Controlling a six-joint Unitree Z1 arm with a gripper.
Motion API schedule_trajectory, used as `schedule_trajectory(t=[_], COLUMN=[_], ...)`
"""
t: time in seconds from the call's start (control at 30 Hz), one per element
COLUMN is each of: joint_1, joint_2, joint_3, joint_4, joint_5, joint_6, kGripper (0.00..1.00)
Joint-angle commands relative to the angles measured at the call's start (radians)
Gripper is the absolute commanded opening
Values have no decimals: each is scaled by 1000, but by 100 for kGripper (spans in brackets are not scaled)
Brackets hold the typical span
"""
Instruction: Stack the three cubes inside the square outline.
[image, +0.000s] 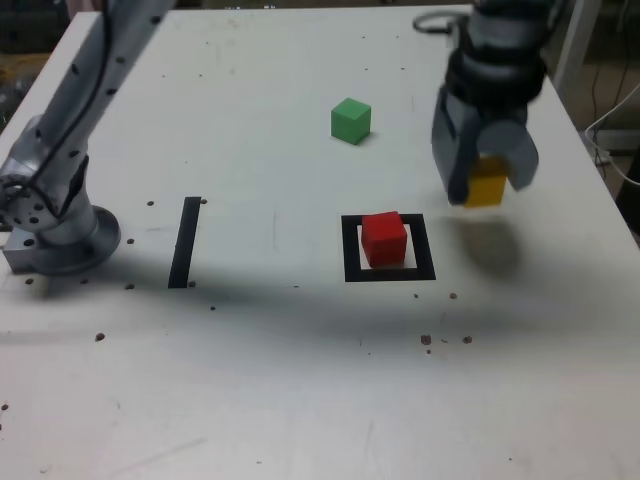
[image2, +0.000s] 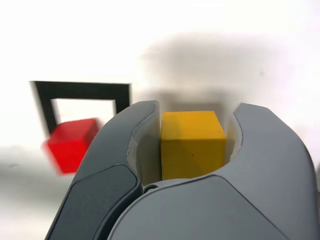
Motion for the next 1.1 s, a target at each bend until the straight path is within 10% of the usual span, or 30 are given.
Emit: schedule_trajectory(t=[0.0, 0.37, 1.07], joint_1=[0, -20, -83], joint_2=[-65, -243, -218], joint_3=[29, 335, 429], joint_4=[27, -14, -139], joint_5=[-2, -32, -22], joint_6=[20, 30, -140], kGripper=[17, 17, 17])
